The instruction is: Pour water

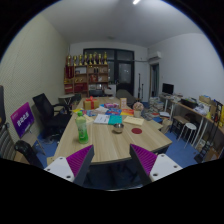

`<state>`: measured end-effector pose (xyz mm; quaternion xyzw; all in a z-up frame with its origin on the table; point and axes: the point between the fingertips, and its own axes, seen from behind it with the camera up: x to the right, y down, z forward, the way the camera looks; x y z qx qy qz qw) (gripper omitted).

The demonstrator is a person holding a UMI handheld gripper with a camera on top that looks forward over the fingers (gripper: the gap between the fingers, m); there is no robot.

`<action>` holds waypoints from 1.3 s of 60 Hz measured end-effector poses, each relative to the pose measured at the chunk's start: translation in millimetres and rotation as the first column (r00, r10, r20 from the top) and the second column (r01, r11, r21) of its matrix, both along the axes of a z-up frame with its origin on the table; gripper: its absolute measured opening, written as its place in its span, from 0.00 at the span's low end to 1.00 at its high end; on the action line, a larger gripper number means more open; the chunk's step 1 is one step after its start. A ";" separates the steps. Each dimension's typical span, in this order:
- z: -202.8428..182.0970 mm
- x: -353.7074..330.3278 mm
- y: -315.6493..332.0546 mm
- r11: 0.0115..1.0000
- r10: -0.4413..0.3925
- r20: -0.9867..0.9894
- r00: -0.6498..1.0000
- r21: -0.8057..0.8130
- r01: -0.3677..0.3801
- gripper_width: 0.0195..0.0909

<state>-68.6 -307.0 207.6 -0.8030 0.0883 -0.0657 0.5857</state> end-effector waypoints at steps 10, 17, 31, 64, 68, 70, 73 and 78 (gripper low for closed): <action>-15.4 -3.2 15.2 1.000 0.016 0.007 1.000 -0.021 -0.016 0.86; -30.0 -14.7 35.4 0.998 0.062 -0.038 0.997 0.007 -0.062 0.87; -64.8 -55.2 152.1 0.980 0.168 -0.060 0.984 0.118 -0.160 0.88; -130.1 -122.9 384.3 0.958 0.260 -0.061 0.964 0.140 -0.250 0.41; -126.4 -123.8 389.3 0.952 0.267 -0.022 0.964 0.160 -0.260 0.40; -126.2 -127.0 391.6 0.947 0.279 -0.009 0.960 0.169 -0.274 0.39; -127.3 -125.4 396.9 0.940 0.290 -0.011 0.957 0.191 -0.282 0.39; -127.5 -127.3 399.3 0.934 0.306 -0.019 0.952 0.198 -0.297 0.39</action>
